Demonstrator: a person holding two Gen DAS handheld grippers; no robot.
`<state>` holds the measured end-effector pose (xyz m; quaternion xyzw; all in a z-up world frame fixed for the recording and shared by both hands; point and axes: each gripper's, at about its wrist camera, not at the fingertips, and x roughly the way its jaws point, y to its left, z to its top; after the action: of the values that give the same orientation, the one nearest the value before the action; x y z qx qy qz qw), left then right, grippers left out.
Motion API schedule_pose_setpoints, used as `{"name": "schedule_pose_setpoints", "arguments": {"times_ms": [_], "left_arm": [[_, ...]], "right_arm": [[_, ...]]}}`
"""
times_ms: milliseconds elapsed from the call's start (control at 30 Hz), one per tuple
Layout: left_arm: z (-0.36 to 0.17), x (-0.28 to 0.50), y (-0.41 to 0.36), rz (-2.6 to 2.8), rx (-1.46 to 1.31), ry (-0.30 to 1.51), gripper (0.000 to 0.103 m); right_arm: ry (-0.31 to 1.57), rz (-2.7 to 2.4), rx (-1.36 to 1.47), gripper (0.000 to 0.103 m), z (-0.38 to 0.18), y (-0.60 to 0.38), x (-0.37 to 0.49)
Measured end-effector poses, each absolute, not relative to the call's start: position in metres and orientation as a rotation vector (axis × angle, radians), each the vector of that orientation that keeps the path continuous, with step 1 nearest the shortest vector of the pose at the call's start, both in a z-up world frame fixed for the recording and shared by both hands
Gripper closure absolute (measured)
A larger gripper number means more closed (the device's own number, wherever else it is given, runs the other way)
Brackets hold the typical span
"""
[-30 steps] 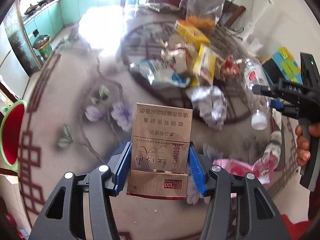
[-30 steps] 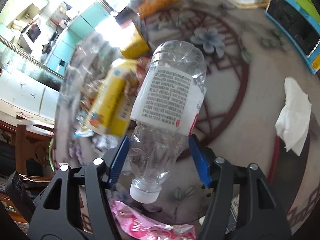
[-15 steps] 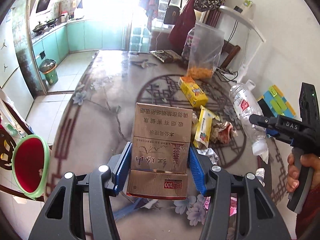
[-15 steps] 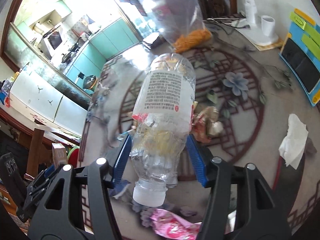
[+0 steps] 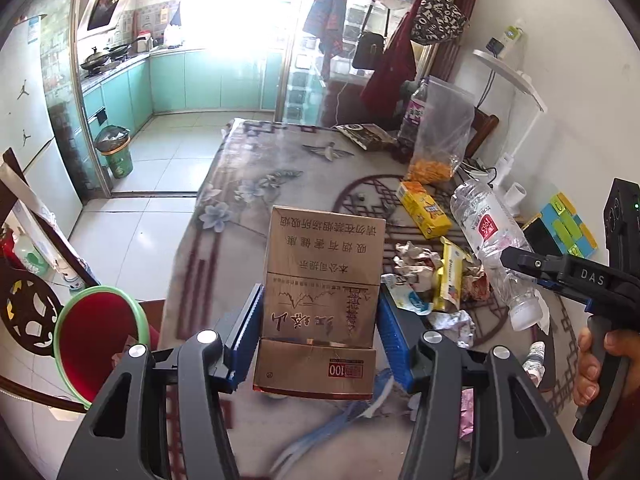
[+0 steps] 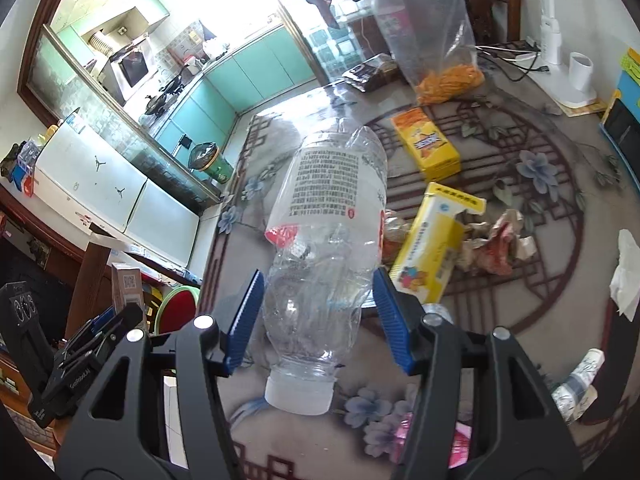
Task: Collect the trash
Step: 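Carry the box and bottle to the red bucket and open the left tool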
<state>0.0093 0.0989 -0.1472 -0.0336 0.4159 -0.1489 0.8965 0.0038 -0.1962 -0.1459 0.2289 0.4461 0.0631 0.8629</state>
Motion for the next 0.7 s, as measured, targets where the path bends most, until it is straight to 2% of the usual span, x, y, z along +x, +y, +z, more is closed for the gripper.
{"name": "schedule_pose_setpoints", "arguments": {"times_ms": [700], "left_arm": [[-0.165,0.025,0.223,-0.256,-0.127,0.891,0.051]], "right_arm": [[0.964,0.278,0.416,0.048,-0.14,-0.043,0.028]]}}
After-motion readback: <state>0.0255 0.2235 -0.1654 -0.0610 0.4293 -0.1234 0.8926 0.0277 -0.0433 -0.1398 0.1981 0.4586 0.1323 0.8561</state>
